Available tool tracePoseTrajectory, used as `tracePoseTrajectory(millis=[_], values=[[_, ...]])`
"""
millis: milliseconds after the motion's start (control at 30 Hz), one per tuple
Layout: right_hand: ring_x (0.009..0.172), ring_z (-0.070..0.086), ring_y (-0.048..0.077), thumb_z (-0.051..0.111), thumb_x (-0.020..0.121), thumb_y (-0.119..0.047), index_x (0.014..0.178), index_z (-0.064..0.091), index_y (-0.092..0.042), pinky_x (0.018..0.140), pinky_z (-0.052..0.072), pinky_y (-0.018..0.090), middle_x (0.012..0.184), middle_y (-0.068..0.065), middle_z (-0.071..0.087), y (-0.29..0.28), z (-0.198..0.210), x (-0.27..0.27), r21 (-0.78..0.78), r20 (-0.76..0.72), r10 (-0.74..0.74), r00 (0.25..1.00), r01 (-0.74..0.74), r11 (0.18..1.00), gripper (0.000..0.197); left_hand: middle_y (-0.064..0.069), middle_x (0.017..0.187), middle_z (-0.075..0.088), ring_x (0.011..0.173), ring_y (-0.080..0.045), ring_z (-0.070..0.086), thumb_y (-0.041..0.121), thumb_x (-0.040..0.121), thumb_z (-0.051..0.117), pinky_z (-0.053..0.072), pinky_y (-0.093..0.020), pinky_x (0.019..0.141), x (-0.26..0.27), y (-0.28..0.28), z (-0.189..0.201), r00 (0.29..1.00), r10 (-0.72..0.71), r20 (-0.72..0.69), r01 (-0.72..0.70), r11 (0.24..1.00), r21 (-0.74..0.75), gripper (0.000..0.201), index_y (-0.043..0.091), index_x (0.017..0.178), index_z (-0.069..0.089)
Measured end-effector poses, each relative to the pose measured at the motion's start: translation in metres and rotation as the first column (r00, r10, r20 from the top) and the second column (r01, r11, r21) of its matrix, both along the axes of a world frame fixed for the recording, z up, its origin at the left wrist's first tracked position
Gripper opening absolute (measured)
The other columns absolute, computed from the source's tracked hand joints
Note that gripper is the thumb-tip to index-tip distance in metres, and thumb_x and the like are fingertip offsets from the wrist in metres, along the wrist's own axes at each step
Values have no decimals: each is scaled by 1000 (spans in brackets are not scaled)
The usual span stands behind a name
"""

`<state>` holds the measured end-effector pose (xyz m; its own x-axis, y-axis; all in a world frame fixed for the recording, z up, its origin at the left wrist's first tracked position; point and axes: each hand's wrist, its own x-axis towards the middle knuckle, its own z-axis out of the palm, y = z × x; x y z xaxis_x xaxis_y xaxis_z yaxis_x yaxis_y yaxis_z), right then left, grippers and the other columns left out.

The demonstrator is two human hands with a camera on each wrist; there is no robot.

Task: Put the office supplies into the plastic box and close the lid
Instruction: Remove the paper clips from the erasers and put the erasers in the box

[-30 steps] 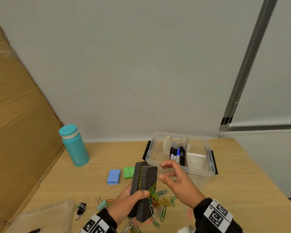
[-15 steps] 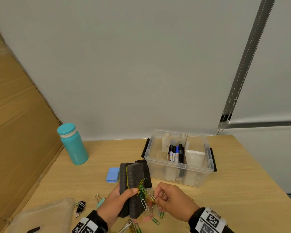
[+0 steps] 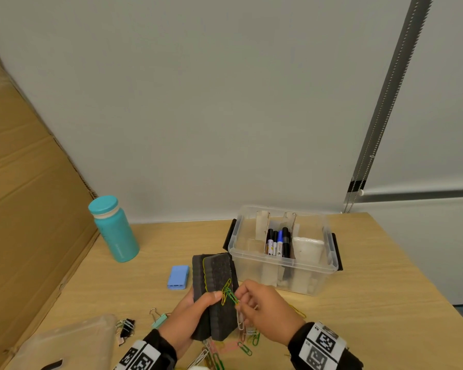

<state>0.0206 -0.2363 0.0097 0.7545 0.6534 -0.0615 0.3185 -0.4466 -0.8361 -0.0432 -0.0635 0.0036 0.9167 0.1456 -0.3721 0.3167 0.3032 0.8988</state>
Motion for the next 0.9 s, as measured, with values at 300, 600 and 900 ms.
tracePoseTrajectory(millis=[300,600,900], values=[[88,51,7,52,92,-15,111,58,-24,79,43,21,111,-6,59,-14,-18,-2,-318,168,111,980,-53,947,23,-15,110,70,104,-33,66,25,63,74,52,-44,86,-3,5,1,999,39,-11,-40,999,-32,60,11,120,57],[83,57,4,57,90,-29,103,49,-30,67,43,12,98,-17,52,-2,3,-11,103,200,-34,979,13,995,15,-12,98,74,86,-25,71,19,66,75,55,-33,71,-1,-9,6,999,-8,48,9,1000,-19,54,9,116,59],[82,46,2,42,90,-34,108,37,-32,64,38,15,103,-17,41,-3,10,-19,-17,601,4,799,8,1000,19,-13,106,72,98,-28,67,24,67,71,54,-39,81,0,-11,9,996,-48,75,47,999,8,52,17,117,59]])
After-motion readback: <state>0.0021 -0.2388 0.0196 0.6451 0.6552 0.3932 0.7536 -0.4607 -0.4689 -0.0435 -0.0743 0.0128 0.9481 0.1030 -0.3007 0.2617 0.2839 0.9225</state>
